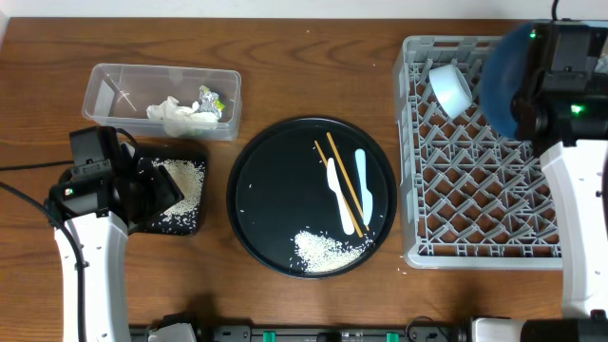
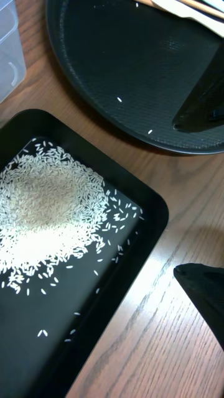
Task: Sort waste into correct bins and load items into the dishwasher rack
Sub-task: 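Carry the blue plate with right gripper into the rack's back right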
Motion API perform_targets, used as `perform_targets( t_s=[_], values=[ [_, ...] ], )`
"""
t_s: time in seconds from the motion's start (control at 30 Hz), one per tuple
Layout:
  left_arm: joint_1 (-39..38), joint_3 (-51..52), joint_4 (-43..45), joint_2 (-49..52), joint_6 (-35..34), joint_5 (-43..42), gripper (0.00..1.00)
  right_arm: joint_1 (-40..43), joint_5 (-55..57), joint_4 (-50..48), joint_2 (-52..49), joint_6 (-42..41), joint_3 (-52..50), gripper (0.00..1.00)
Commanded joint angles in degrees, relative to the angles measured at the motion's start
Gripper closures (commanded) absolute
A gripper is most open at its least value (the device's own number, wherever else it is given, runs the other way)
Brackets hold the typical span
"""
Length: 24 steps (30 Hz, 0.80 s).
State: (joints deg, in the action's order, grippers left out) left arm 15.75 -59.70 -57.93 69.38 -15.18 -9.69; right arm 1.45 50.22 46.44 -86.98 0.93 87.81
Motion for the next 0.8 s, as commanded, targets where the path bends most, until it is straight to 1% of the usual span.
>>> perform_targets(
  t_s=[0.0,0.23,0.43,0.53,0.67,0.77],
  values=[
    [0.3,-0.4,-0.1,0.2,-0.1,-0.3,0.31,2.0,5.4,-0.4,-1.9,2.7,0.9,0.99],
    [0.3,-0.4,-0.1,0.2,-0.1,-0.3,0.31,2.4,7.5,-0.5,-2.2,1.9,0.0,0.99],
    [0.3,-0.4,-0.1,0.2,-0.1,-0.3,0.31,2.4,9.6,0.7,-1.0,3.0,-0.1,0.99],
    [0.3,-0.4,-0.1,0.2,-0.1,-0.3,0.31,2.4,9.0,0.6,-0.8,3.0,-0.2,0.99],
    [0.3,-0.4,-0.1,0.2,-0.1,-0.3,0.31,1.9,5.1,0.0,-0.8,3.0,-2.0,0.99],
    [0.3,-0.4,-0.2,0.2,-0.1,-0.3,0.31,0.9,9.3,-2.8,-0.8,3.0,-5.5,0.99]
  ],
)
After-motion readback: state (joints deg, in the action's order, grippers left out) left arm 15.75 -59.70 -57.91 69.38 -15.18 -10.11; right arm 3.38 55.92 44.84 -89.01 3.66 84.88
